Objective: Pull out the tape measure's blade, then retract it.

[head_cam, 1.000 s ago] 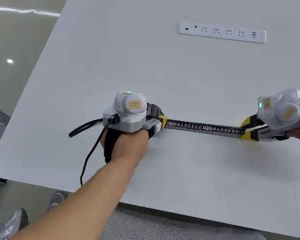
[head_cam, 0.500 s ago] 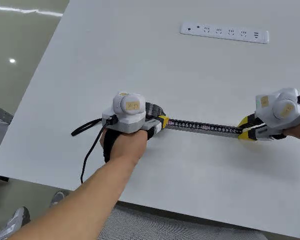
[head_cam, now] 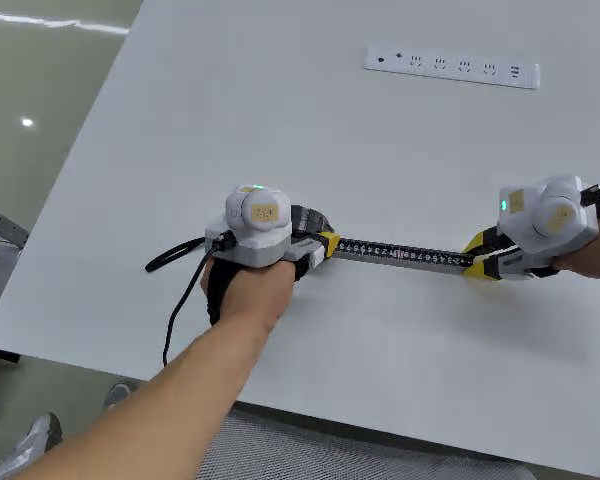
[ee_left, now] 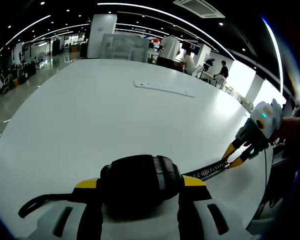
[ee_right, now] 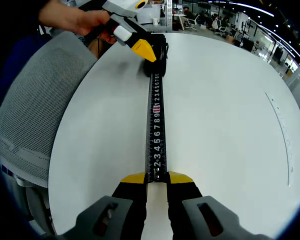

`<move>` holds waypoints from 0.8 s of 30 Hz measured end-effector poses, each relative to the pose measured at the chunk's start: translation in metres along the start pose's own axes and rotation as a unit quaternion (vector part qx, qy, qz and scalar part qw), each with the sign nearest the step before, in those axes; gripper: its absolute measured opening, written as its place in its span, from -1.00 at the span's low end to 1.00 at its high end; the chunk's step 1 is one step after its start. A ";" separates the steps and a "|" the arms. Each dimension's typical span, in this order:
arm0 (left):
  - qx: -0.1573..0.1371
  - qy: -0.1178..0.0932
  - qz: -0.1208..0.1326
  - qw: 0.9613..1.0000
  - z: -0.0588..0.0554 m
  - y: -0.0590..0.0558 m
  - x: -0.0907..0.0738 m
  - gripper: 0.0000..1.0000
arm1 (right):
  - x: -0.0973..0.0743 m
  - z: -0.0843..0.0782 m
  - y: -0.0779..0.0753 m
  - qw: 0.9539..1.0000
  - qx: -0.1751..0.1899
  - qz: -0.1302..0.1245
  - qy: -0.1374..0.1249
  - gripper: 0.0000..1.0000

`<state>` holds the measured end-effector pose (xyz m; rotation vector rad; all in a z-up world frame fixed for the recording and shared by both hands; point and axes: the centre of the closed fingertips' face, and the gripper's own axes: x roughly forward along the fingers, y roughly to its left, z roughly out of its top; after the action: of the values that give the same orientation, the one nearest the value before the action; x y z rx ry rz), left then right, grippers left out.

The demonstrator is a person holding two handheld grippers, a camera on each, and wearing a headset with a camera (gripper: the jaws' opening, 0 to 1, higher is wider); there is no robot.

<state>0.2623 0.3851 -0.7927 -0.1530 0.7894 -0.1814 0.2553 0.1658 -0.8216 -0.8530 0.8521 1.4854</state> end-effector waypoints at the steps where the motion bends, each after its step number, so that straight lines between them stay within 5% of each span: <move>1: 0.000 0.000 0.000 1.000 0.000 0.000 0.000 0.13 | 0.001 0.002 0.000 1.000 -0.001 0.000 -0.001 -0.79; 24: -0.004 -0.002 -0.005 1.000 0.001 0.001 -0.001 0.13 | 0.017 0.035 -0.002 1.000 -0.009 0.007 -0.020 -0.79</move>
<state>0.2624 0.3860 -0.7920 -0.1657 0.7853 -0.1869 0.2546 0.2043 -0.8200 -0.8294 0.8177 1.5196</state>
